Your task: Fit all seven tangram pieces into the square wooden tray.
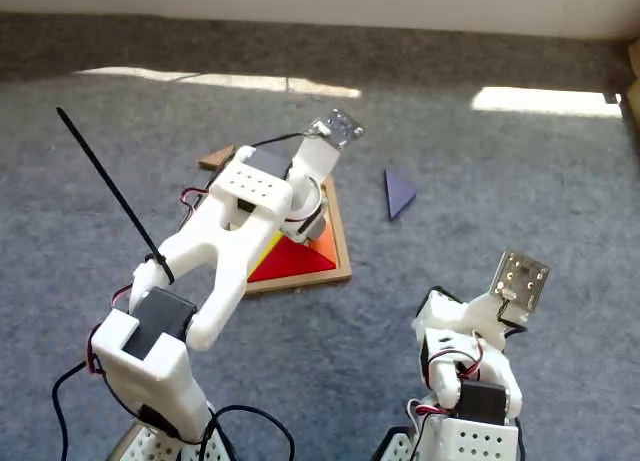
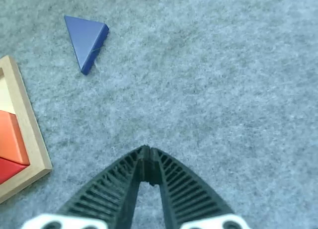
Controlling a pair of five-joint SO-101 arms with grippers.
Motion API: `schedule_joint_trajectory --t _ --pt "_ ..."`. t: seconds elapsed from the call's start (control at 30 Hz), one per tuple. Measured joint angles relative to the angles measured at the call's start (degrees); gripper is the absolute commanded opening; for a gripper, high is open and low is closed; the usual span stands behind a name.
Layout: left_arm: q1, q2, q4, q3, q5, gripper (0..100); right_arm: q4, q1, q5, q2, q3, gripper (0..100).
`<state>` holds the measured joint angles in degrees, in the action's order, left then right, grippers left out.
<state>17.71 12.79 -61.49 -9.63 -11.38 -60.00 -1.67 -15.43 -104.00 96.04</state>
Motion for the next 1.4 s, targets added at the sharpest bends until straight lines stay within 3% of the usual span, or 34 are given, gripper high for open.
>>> schedule_joint_trajectory --t 0.3,0.57,0.9,1.17,1.4 --pt "-2.2 0.0 0.53 0.0 6.33 22 0.0 0.0 0.0 0.0 0.0 0.4" --pt "-2.29 0.0 0.53 0.0 6.59 22 0.0 0.0 0.0 0.0 0.0 0.4" --pt "-8.0 5.71 6.15 2.29 3.87 22 0.0 0.0 0.0 0.0 0.0 0.4" --pt "-14.07 12.57 0.97 10.55 1.14 22 0.0 0.0 0.0 -0.09 0.0 0.4" --pt "-14.42 12.66 -8.44 20.66 1.14 22 0.0 0.0 0.0 -0.09 0.0 0.4"
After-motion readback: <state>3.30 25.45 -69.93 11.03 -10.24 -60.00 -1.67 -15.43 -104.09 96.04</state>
